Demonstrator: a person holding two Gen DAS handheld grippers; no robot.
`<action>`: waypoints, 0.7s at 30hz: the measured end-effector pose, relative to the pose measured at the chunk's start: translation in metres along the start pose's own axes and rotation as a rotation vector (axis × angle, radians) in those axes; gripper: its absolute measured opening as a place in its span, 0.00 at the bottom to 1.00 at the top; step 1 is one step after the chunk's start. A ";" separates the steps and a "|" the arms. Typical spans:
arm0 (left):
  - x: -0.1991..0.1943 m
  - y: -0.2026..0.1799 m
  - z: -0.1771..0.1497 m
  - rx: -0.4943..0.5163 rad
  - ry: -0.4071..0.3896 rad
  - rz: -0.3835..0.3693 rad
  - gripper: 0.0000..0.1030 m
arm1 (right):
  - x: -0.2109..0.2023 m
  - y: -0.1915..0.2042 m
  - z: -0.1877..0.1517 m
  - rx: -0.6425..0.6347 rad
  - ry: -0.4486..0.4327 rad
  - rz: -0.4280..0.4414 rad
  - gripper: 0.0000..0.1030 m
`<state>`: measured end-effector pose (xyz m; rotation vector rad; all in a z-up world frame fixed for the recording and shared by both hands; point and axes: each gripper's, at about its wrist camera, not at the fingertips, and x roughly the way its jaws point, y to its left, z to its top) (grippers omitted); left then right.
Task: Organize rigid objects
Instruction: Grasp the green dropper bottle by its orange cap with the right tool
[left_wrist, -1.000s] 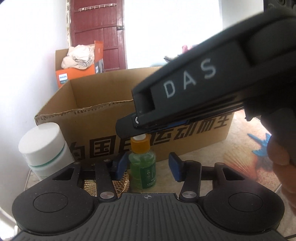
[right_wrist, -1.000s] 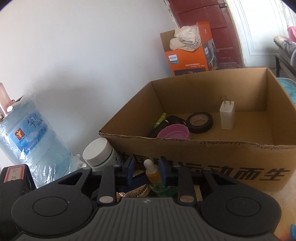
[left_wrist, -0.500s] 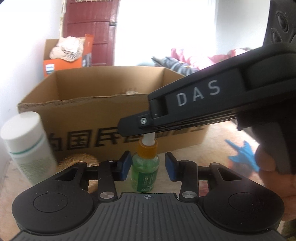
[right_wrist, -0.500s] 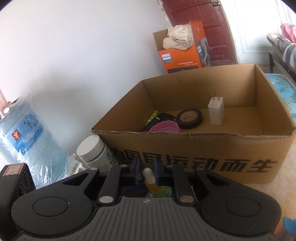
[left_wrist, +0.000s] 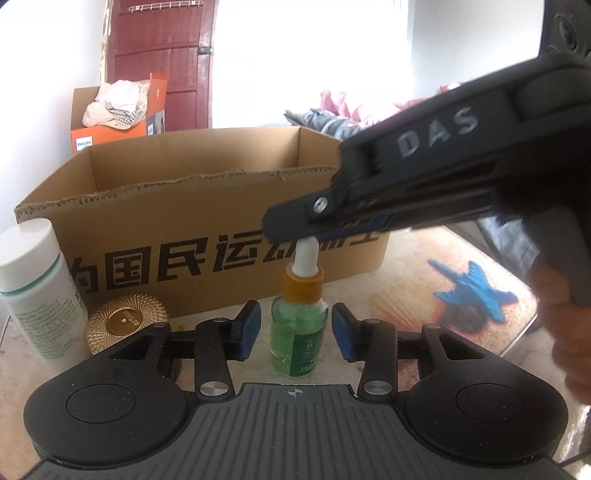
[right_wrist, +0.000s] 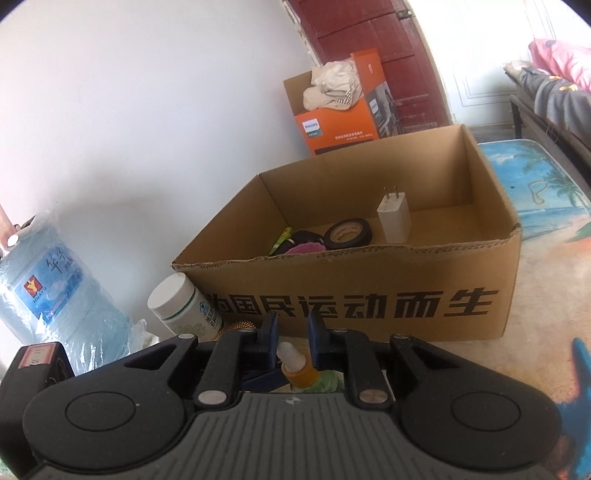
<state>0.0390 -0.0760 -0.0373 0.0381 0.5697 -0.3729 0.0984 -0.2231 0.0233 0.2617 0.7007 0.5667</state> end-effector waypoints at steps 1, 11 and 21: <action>0.002 0.000 -0.001 0.002 0.009 0.000 0.42 | -0.001 -0.001 0.000 0.003 0.001 -0.001 0.20; 0.026 0.002 -0.011 0.010 0.059 0.006 0.41 | -0.001 -0.001 -0.005 -0.021 0.011 -0.019 0.45; 0.039 0.007 -0.012 0.006 0.050 0.006 0.37 | 0.001 0.000 -0.005 -0.029 0.013 -0.018 0.46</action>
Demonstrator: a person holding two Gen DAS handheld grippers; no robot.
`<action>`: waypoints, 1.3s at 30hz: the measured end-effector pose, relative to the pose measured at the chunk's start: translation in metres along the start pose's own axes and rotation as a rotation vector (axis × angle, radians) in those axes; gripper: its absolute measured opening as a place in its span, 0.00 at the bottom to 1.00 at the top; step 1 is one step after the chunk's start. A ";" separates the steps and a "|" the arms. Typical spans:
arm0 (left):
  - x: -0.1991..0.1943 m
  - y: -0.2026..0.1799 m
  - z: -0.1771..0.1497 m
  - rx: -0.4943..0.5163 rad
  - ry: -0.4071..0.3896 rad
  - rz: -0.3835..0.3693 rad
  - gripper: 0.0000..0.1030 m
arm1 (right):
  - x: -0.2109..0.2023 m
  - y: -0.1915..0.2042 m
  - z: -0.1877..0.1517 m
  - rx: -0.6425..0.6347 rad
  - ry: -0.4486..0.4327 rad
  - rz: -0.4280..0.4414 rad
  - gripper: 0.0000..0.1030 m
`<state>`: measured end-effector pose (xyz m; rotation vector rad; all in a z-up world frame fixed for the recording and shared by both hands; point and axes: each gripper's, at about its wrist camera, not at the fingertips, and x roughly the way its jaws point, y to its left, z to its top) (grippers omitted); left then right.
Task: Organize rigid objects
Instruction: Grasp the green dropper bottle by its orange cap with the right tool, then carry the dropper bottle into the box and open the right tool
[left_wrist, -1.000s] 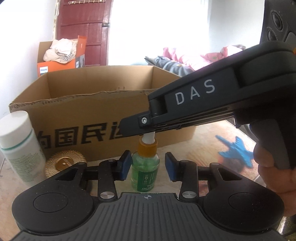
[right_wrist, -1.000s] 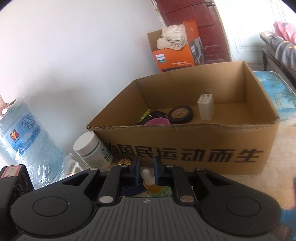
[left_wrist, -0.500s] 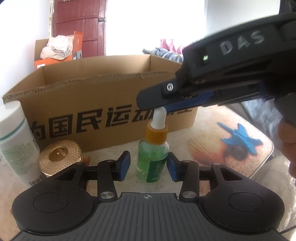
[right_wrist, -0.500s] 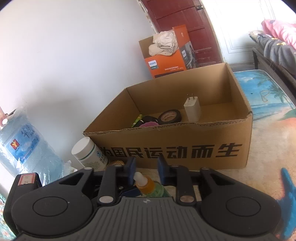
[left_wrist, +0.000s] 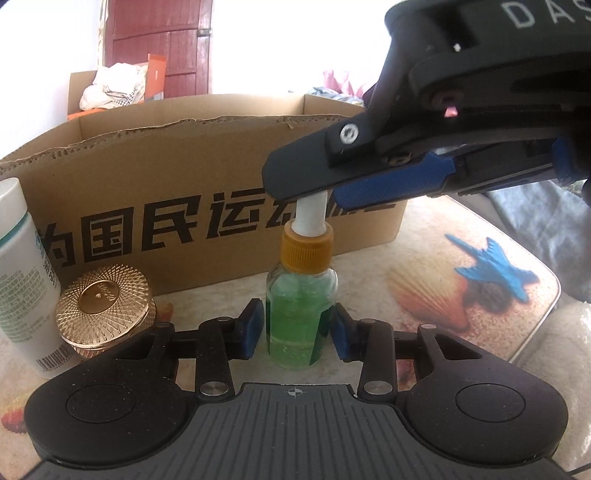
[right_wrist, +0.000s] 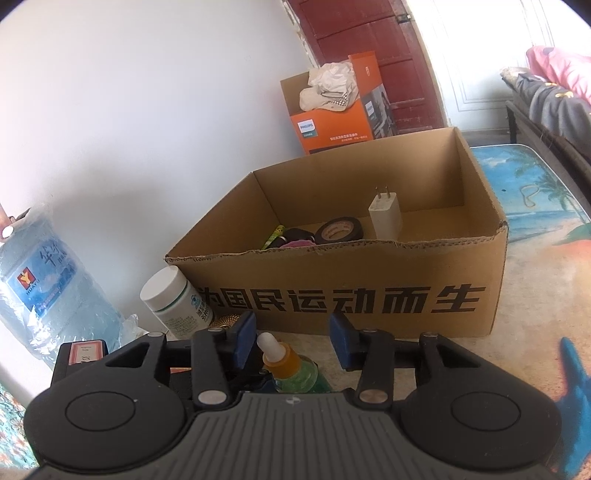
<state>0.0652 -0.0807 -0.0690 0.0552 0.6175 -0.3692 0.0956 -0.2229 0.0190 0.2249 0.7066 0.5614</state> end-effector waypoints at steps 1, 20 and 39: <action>0.000 0.000 0.000 0.005 0.001 0.001 0.38 | 0.001 0.001 -0.001 -0.003 0.006 0.003 0.46; -0.007 -0.007 0.000 0.010 -0.019 0.014 0.31 | 0.007 0.022 -0.007 -0.127 0.036 -0.015 0.23; -0.034 0.029 0.144 -0.078 -0.129 -0.016 0.30 | -0.007 0.050 0.128 -0.265 -0.065 0.105 0.24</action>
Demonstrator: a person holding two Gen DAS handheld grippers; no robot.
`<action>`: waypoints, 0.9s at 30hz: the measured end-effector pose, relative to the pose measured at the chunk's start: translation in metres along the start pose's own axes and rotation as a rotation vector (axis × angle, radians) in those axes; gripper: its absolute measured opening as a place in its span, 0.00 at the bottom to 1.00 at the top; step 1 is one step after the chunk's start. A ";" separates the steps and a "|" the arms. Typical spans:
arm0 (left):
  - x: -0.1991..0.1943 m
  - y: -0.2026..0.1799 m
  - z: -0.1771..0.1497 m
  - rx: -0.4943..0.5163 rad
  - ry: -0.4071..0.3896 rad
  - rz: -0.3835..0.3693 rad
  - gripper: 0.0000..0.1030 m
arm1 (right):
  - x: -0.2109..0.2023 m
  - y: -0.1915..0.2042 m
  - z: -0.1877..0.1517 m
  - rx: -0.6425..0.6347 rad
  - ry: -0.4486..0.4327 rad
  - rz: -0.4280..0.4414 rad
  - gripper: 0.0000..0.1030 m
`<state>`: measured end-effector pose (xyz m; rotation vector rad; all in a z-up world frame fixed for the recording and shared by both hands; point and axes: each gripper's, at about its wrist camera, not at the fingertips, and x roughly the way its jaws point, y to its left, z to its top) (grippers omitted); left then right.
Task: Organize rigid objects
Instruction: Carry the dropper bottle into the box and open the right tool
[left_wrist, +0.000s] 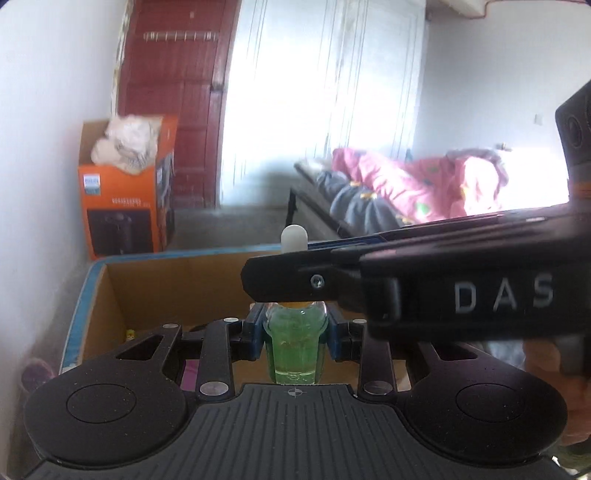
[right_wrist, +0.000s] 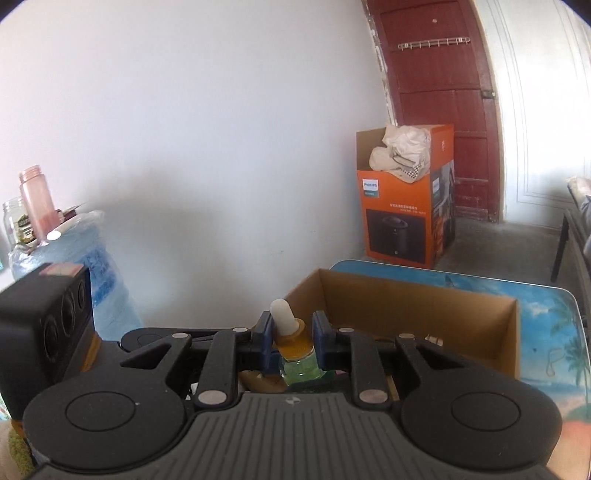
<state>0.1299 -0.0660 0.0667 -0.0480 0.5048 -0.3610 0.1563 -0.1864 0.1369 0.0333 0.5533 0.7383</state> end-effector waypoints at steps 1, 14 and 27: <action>0.012 0.005 0.006 -0.028 0.025 -0.007 0.30 | 0.010 -0.009 0.005 0.023 0.018 0.006 0.24; 0.132 0.060 0.009 -0.197 0.349 0.023 0.31 | 0.122 -0.123 -0.016 0.354 0.223 0.054 0.24; 0.129 0.077 0.005 -0.279 0.406 0.023 0.36 | 0.143 -0.128 -0.032 0.371 0.308 0.045 0.24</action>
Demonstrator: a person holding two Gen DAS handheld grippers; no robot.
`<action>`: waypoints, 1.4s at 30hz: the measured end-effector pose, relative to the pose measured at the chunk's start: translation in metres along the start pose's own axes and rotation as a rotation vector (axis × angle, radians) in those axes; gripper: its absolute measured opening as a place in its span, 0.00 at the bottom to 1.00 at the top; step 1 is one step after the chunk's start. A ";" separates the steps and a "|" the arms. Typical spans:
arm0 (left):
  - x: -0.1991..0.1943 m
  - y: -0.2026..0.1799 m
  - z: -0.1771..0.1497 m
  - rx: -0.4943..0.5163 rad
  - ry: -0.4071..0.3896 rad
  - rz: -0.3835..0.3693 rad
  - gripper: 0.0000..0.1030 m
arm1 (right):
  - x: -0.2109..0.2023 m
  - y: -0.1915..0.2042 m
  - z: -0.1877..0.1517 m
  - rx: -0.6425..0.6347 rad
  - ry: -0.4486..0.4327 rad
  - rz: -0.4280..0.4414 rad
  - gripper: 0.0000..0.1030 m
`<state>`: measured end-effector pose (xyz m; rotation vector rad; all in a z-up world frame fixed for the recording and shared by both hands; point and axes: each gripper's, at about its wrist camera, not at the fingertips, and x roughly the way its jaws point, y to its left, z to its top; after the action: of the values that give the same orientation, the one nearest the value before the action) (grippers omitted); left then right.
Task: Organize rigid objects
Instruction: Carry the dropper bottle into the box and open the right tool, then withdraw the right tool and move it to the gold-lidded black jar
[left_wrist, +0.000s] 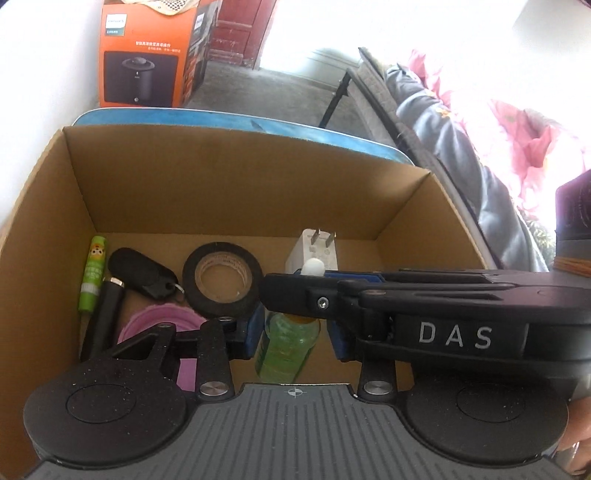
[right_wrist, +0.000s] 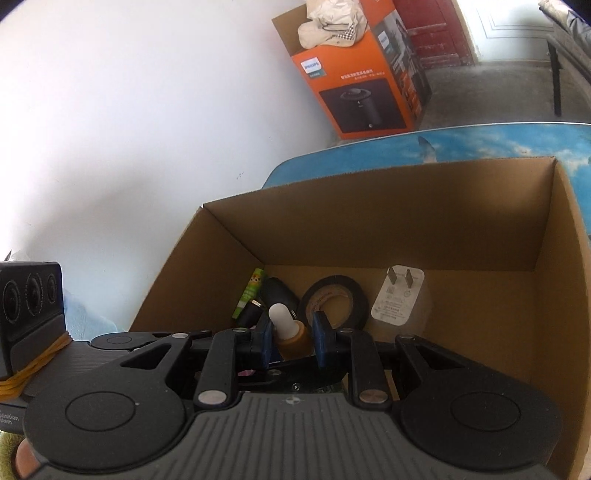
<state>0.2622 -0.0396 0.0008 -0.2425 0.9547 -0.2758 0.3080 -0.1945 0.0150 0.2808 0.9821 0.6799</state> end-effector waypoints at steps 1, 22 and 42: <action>-0.001 0.001 -0.001 -0.002 0.001 0.000 0.36 | 0.000 0.001 0.000 0.001 0.007 -0.005 0.24; -0.070 -0.024 -0.035 0.050 -0.196 -0.042 0.75 | -0.082 0.024 -0.022 0.019 -0.159 0.050 0.39; -0.131 -0.045 -0.175 0.293 -0.306 -0.003 1.00 | -0.142 0.045 -0.180 0.113 -0.302 0.112 0.66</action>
<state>0.0398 -0.0523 0.0180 -0.0153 0.6024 -0.3662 0.0865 -0.2660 0.0358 0.5252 0.7196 0.6622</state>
